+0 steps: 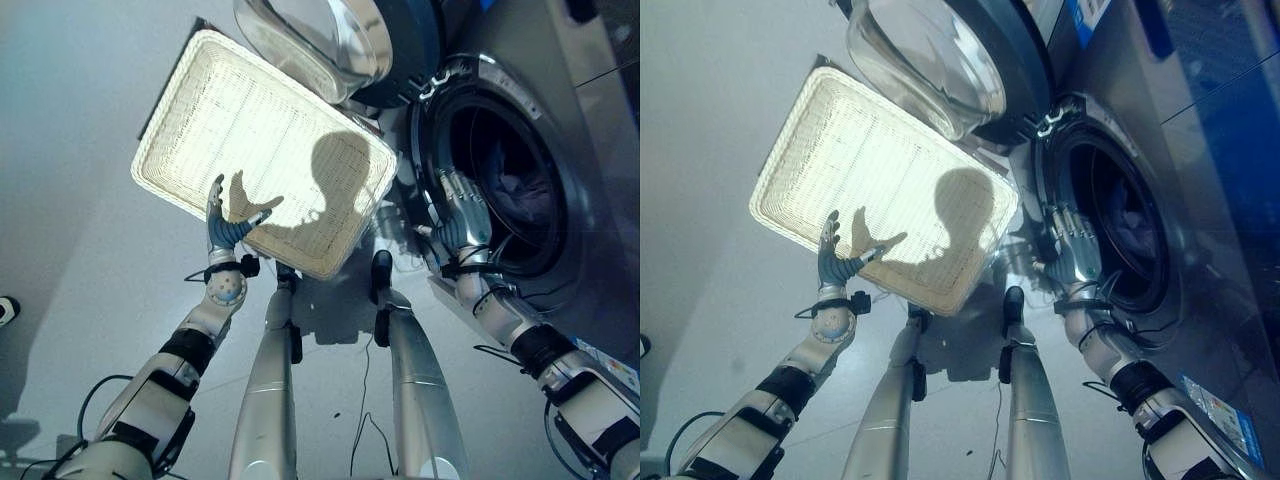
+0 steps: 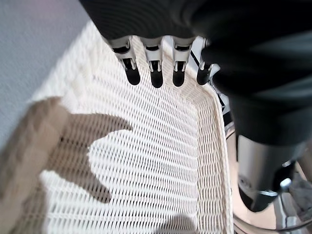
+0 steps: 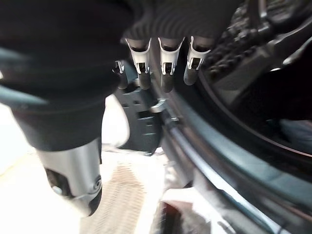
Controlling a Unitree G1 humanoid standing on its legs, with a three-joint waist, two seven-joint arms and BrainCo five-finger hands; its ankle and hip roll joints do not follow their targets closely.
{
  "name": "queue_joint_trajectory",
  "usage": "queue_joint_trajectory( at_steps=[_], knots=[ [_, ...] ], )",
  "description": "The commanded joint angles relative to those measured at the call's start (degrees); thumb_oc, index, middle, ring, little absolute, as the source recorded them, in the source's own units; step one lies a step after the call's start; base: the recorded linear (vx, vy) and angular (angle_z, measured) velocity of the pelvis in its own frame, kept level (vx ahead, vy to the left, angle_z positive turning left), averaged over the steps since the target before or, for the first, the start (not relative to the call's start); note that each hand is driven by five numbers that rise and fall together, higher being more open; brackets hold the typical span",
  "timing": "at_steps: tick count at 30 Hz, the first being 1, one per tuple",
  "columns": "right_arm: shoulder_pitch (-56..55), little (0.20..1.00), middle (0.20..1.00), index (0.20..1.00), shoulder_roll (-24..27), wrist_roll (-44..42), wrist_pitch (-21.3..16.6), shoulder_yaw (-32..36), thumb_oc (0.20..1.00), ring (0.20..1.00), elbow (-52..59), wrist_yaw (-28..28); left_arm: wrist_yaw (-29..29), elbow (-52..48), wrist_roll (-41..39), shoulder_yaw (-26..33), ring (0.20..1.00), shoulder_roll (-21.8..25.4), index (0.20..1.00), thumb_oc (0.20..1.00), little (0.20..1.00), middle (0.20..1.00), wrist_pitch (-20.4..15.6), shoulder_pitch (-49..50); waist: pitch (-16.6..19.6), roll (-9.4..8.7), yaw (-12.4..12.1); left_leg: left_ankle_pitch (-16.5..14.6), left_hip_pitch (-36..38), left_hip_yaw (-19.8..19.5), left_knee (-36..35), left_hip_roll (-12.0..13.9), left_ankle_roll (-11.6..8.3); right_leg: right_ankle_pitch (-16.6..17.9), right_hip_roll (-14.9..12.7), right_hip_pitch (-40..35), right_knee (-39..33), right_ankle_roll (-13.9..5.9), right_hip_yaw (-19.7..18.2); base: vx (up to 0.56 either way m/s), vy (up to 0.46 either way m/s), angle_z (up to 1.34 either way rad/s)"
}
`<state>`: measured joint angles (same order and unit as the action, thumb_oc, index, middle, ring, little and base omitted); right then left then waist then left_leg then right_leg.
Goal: Put the clothes into the washing machine.
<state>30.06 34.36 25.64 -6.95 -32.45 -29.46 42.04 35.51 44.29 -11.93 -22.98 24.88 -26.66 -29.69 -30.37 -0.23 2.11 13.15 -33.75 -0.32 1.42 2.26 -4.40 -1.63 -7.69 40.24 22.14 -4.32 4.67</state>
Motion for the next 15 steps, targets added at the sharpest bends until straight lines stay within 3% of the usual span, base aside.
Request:
queue_joint_trajectory(
  at_steps=[1,5,8,12,15],
  knots=[
    [-2.72,1.0,1.0,1.0,2.17,1.98,-6.36,-0.72,1.0,1.0,3.14,-3.22,-1.89,1.37,2.82,2.58,1.0,-0.95,1.0,1.0,1.0,1.0,-1.89,1.83,0.58,0.09,-0.93,-10.13,4.58,0.39,5.46,-2.52,0.12,5.62,0.95,-6.89,-9.89,-4.89,2.23,0.02,-0.047,0.06],
    [-7.21,1.0,1.0,1.0,1.77,-1.83,-11.92,-1.06,1.0,1.0,1.19,-7.97,-4.52,3.63,4.3,2.11,1.0,-1.49,1.0,1.0,1.0,1.0,-1.47,6.41,0.58,-0.03,-2.09,-10.1,13.17,0.06,2.38,-2.06,-0.4,5.02,0.0,-16.08,-12.52,-5.45,2.81,0.01,-0.048,0.03],
    [-10.56,1.0,1.0,1.0,0.5,-8.54,-13.64,0.34,1.0,1.0,-0.25,-12.0,-6.45,5.35,5.71,2.03,1.0,-1.37,1.0,1.0,1.0,1.0,-1.52,9.15,0.92,-0.12,-2.55,-10.03,17.88,-0.02,0.53,-1.72,-0.82,4.64,-0.34,-21.24,-14.18,-5.52,2.97,0.03,-0.048,0.02],
    [-19.12,1.0,1.0,1.0,-3.74,-24.07,-12.23,5.14,1.0,1.0,-3.13,-22.49,-11.1,6.1,6.43,2.83,1.0,-1.2,1.0,1.0,1.0,1.0,-0.49,14.96,5.43,-0.14,-2.62,-9.86,23.07,-0.25,-2.54,-1.2,-1.57,4.45,-0.55,-27.59,-17.71,-5.48,3.5,0.09,-0.025,0.12],
    [-25.05,1.0,1.0,1.0,-9.45,-34.18,-8.79,11.1,1.0,1.0,-15.21,-33.35,-17.4,9.91,5.95,4.63,1.0,-2.45,1.0,1.0,1.0,1.0,0.0,21.53,10.66,-0.26,-2.66,-9.43,28.02,0.09,-4.61,-0.52,-1.9,4.5,-0.79,-33.43,-20.06,-5.5,4.23,0.19,-0.029,0.03]
  ],
)
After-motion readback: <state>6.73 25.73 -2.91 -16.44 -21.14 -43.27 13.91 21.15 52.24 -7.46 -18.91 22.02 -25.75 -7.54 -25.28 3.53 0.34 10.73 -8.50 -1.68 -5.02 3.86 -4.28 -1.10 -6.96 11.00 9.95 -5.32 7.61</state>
